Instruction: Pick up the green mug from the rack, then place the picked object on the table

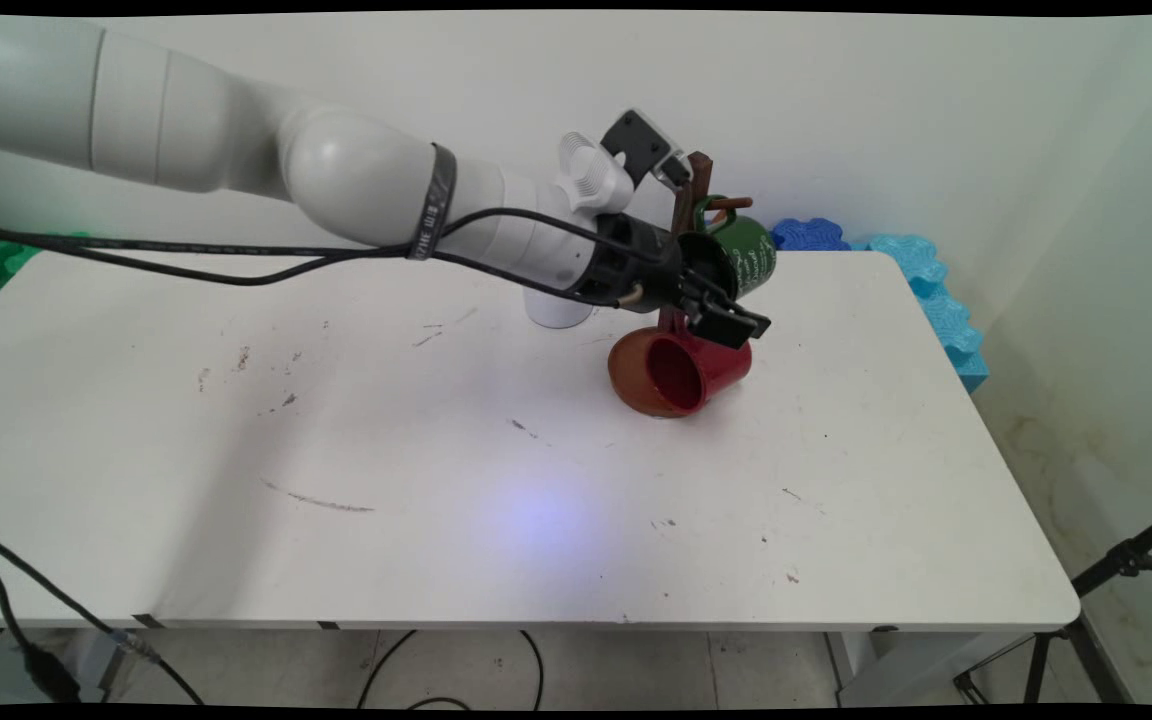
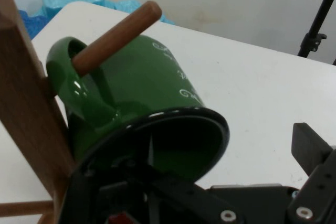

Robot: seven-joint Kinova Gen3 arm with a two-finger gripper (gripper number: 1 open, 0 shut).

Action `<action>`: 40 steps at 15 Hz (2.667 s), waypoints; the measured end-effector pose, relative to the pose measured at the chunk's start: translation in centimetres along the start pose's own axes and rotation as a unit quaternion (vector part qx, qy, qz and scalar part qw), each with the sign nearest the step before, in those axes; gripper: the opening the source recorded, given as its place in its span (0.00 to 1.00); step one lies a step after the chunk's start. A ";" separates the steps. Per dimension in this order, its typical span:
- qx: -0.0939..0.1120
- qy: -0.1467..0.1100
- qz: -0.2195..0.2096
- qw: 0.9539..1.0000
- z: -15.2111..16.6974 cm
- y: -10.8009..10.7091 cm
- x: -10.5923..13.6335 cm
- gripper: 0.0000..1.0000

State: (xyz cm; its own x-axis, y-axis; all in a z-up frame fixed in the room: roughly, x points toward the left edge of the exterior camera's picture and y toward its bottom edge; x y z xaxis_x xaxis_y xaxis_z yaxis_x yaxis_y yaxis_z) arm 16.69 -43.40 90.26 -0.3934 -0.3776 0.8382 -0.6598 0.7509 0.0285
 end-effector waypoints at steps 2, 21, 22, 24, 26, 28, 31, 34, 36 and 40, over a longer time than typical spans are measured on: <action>0.000 0.000 -0.002 1.000 0.3 0.1 -0.1 1.00; 0.001 0.042 -0.019 0.999 0.7 0.7 -2.1 0.00; 0.001 0.045 -0.018 0.999 0.7 0.6 -2.1 0.00; 0.003 0.049 -0.018 0.999 0.7 0.6 -2.1 0.00; 0.003 0.051 -0.019 0.999 0.6 0.6 -2.2 0.00; 0.005 0.051 -0.020 0.998 0.5 0.6 -2.4 0.00; 0.006 0.052 -0.021 0.998 0.4 0.6 -2.4 0.00; 0.006 0.054 -0.024 0.998 0.2 0.7 -2.1 0.00; 0.007 0.057 -0.026 0.998 0.0 0.7 -1.8 0.00; 0.006 0.061 -0.029 0.998 -0.4 0.7 -1.4 0.00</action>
State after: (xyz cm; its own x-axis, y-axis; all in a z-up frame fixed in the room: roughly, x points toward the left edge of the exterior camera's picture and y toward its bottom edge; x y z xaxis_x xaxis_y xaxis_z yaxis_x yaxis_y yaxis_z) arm 17.01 -42.15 89.32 -0.2734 -0.3510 0.8956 -0.6867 0.7232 0.0738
